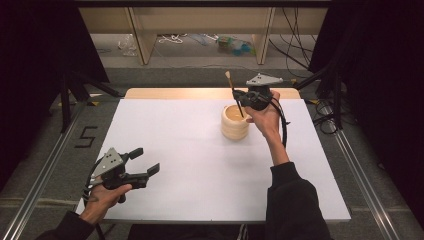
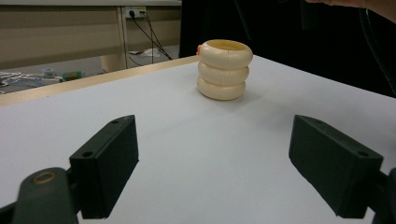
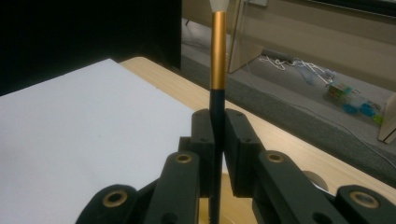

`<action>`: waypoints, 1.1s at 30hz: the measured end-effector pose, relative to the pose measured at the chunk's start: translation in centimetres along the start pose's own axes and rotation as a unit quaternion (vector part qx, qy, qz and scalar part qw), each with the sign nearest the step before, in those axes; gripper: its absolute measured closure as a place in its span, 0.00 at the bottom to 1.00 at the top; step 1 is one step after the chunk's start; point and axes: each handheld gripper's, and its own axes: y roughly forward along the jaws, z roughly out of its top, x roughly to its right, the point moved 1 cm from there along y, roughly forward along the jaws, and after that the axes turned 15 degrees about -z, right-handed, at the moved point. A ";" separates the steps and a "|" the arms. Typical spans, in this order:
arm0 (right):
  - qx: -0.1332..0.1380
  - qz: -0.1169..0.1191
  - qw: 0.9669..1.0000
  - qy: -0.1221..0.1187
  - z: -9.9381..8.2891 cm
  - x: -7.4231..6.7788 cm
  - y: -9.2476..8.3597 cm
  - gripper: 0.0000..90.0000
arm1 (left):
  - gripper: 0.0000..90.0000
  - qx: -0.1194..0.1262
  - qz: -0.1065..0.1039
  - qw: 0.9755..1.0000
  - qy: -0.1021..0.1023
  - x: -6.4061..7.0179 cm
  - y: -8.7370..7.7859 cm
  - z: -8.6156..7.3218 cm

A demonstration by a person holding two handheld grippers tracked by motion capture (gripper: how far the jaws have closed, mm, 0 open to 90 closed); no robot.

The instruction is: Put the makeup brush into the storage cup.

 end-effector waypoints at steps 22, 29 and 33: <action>0.005 -0.017 1.000 0.000 -0.3 0.3 1.2 0.92 | 0.17 0.000 0.001 1.000 -0.001 0.0 0.0 0.0; 0.008 -0.023 1.000 0.001 -0.4 0.2 1.6 0.92 | 0.17 0.000 0.000 1.000 -0.001 0.0 0.0 0.0; 0.002 -0.022 1.000 0.001 -0.5 0.3 1.8 0.92 | 0.17 -0.001 0.001 1.000 -0.001 0.0 0.0 0.0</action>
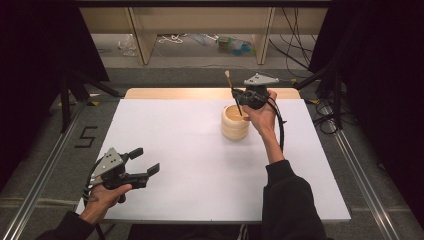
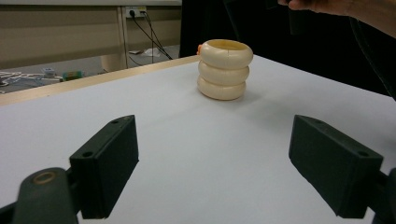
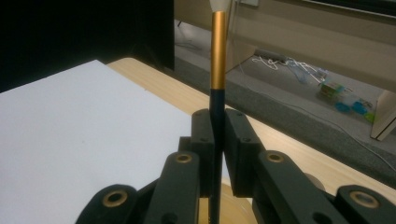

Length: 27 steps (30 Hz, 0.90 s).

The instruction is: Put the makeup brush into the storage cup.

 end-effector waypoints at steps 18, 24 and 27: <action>-0.006 -0.005 1.000 -0.002 -0.9 -0.6 1.1 0.92 | 0.17 0.000 0.000 1.000 -0.002 0.0 0.0 0.0; -0.016 -0.001 1.000 -0.001 -1.4 -0.5 1.3 0.92 | 0.17 0.001 0.000 1.000 -0.001 0.0 0.0 0.0; -0.017 -0.007 1.000 -0.002 -1.7 -0.5 1.4 0.92 | 0.17 0.002 -0.001 1.000 -0.001 0.0 0.0 0.0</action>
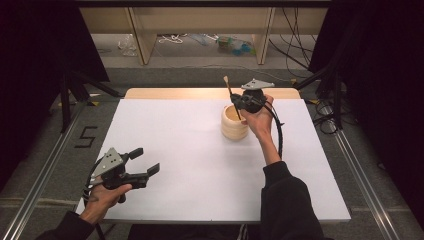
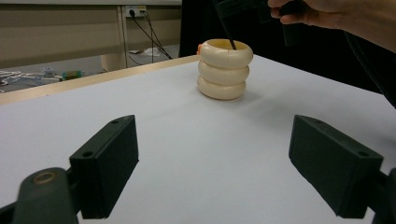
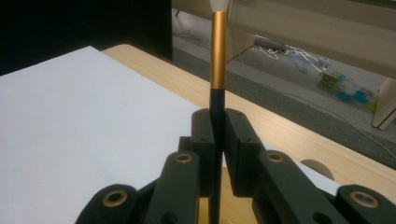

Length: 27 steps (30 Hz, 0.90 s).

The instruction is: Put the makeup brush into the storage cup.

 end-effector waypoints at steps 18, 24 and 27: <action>-0.023 0.006 1.000 -0.002 -0.9 -0.4 0.4 0.92 | 0.17 -0.001 0.000 1.000 0.001 0.0 -0.1 0.0; -0.033 0.001 0.999 -0.004 -1.2 -0.4 0.5 0.92 | 0.17 -0.001 0.001 1.000 0.001 0.0 -0.1 0.0; -0.037 0.005 0.999 -0.005 -1.3 -0.3 0.5 0.92 | 0.17 -0.001 0.000 1.000 0.001 0.0 -0.1 0.0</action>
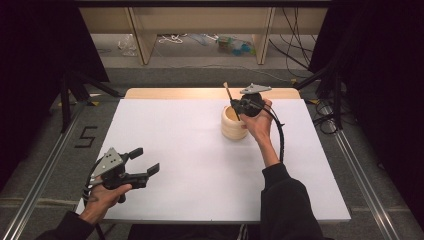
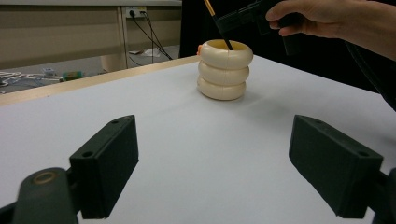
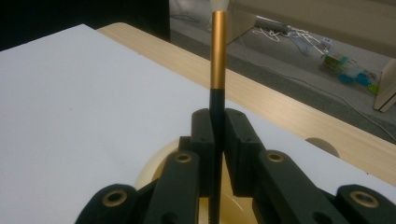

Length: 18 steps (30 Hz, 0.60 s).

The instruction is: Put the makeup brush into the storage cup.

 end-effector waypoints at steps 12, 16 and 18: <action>-0.014 -0.002 1.000 -0.002 -0.1 0.0 0.0 0.83 | 0.17 0.000 0.000 1.000 0.000 0.0 0.0 0.0; -0.013 -0.004 1.000 0.005 0.2 0.0 -0.4 0.74 | 0.17 0.000 0.000 1.000 0.000 0.0 0.0 0.0; -0.011 -0.006 1.000 0.007 0.3 0.0 -0.6 0.67 | 0.17 0.001 0.000 1.000 0.000 0.0 0.0 0.0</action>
